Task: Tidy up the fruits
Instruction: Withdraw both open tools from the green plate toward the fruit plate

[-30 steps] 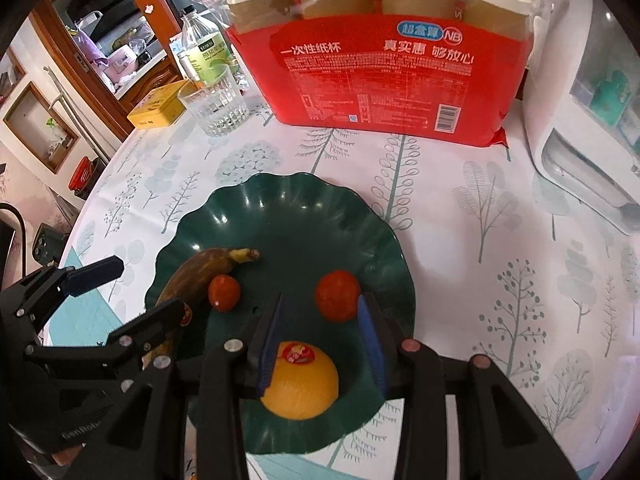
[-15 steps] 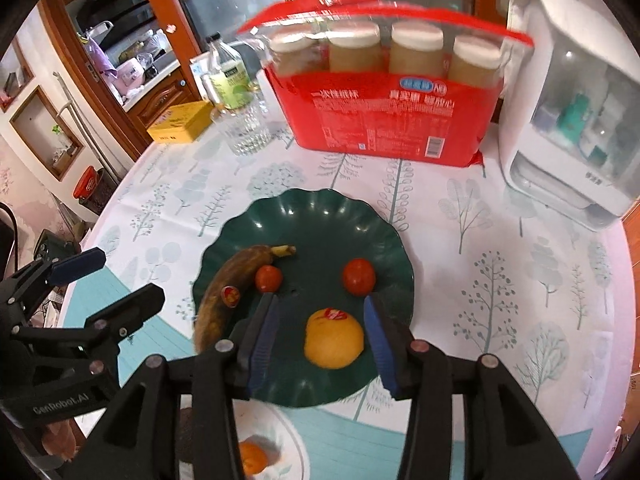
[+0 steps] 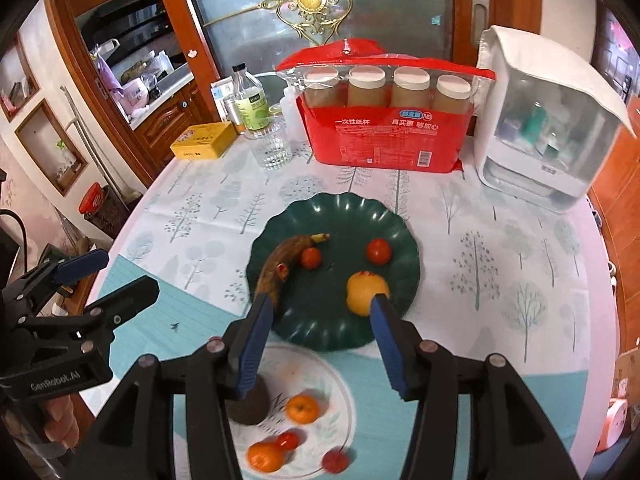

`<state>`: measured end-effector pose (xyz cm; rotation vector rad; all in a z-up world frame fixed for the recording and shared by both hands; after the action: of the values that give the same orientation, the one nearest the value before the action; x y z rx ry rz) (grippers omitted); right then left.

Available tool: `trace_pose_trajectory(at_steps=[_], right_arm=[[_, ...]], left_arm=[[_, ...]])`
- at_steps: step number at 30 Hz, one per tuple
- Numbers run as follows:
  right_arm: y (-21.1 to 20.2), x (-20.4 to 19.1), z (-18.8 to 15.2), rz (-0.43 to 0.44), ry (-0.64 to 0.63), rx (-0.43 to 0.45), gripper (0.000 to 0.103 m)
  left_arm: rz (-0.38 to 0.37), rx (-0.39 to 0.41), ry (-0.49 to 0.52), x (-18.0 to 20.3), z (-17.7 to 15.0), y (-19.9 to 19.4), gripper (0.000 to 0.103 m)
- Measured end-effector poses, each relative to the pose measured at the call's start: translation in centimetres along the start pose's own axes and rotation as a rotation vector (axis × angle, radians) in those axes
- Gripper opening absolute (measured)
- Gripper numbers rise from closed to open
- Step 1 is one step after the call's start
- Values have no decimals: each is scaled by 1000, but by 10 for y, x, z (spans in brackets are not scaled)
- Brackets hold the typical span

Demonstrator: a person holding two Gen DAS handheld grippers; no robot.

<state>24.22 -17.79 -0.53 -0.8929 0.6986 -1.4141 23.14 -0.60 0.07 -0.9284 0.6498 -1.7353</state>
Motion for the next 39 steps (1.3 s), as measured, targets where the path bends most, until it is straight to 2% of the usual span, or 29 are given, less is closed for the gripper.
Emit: trace_pose_trajectory(at_steps=[8, 14, 26, 35, 39], right_arm=[[-29, -20, -36, -25, 51, -4, 52], [-33, -30, -70, -45, 75, -23, 52], [-20, -33, -140, -95, 119, -79, 52], [12, -34, -191, -79, 146, -155, 52], [23, -42, -204, -50, 146, -173, 52]], left_arm=[[-51, -4, 34, -16, -28, -29, 88], [-82, -24, 55, -29, -53, -29, 88], [-131, -143, 121, -29, -119, 13, 88], [-142, -223, 170, -27, -162, 54, 88], [-148, -256, 181, -30, -173, 71, 82]])
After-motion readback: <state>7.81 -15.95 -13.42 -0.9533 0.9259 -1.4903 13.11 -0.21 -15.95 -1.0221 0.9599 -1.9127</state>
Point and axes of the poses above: each gripper's, at about its wrist camera, not at the fingertips, and y roughly the way its jaws point, x to its right, z to its top, the point moved 6 cm from there along y, roughly the way its jaws point, and after that the axes turned 15 degrees about -z, right-handed, at the moved point
